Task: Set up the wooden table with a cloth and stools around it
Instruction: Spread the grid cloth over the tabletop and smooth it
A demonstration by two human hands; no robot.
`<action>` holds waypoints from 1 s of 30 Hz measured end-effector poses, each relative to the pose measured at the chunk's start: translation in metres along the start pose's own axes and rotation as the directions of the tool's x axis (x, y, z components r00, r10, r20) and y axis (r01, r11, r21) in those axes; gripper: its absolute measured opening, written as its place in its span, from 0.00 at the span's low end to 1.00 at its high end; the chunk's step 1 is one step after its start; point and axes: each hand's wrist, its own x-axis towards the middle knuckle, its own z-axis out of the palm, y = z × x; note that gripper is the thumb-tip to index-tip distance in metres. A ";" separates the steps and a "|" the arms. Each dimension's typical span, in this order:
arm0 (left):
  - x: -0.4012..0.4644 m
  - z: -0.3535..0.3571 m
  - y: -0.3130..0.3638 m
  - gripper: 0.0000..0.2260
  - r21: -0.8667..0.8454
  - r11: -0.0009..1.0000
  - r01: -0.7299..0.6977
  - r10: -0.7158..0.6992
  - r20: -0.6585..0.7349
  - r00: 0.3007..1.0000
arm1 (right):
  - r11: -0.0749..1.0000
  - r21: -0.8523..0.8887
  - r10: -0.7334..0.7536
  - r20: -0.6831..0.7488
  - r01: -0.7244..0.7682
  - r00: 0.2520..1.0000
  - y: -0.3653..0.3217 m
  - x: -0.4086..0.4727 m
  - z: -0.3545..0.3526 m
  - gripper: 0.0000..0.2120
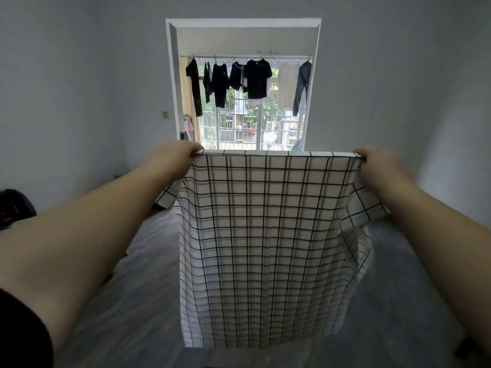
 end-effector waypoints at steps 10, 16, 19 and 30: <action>-0.126 -0.009 -0.006 0.14 0.010 0.998 -0.067 0.066 0.089 0.994 | 0.995 -0.090 -0.029 0.103 0.038 0.994 -0.002 -0.174 -0.035 0.13; -0.241 0.003 -0.014 0.13 -0.078 0.996 -0.053 0.068 0.205 0.976 | 0.997 -0.070 0.046 0.194 -0.033 0.980 0.013 -0.290 -0.017 0.12; -0.304 0.022 -0.026 0.13 -0.115 0.993 -0.032 0.064 0.290 0.955 | 0.996 -0.069 0.078 0.274 -0.061 0.958 0.017 -0.357 -0.003 0.15; -0.521 0.120 -0.020 0.14 -0.233 0.948 0.217 -0.072 0.507 0.859 | 0.950 0.041 0.263 0.423 -0.309 0.867 0.060 -0.556 0.068 0.23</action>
